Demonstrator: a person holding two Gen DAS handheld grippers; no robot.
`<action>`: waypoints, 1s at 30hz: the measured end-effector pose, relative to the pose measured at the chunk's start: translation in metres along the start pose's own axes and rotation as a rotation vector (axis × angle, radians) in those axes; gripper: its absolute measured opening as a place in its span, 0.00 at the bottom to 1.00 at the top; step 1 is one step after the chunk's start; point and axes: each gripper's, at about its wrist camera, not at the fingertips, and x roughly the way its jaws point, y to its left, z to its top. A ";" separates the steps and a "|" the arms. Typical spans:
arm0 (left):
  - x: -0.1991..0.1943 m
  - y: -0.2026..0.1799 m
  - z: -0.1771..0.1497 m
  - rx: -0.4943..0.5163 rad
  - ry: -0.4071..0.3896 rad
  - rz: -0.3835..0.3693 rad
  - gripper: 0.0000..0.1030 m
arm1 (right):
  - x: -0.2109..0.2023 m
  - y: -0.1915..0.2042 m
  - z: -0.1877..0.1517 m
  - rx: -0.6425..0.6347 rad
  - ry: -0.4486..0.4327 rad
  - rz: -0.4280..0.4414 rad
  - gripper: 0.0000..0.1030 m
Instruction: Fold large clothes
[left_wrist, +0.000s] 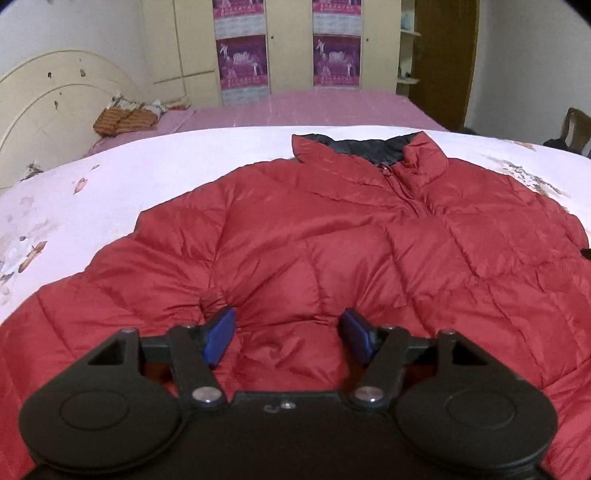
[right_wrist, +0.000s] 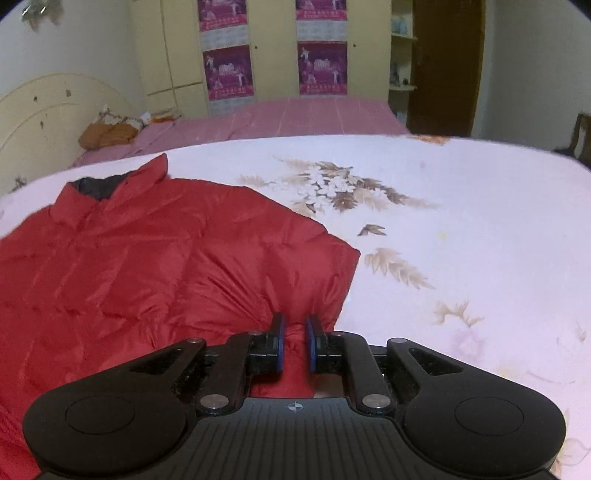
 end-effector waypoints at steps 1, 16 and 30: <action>-0.003 0.000 0.002 0.003 0.009 0.005 0.62 | -0.003 0.000 0.000 -0.002 0.006 -0.003 0.11; -0.022 0.007 -0.021 -0.044 0.027 0.001 0.69 | -0.044 0.034 -0.040 -0.067 0.065 -0.033 0.11; -0.061 0.027 -0.033 -0.055 -0.034 0.076 1.00 | -0.083 0.054 -0.037 -0.066 -0.013 -0.085 0.77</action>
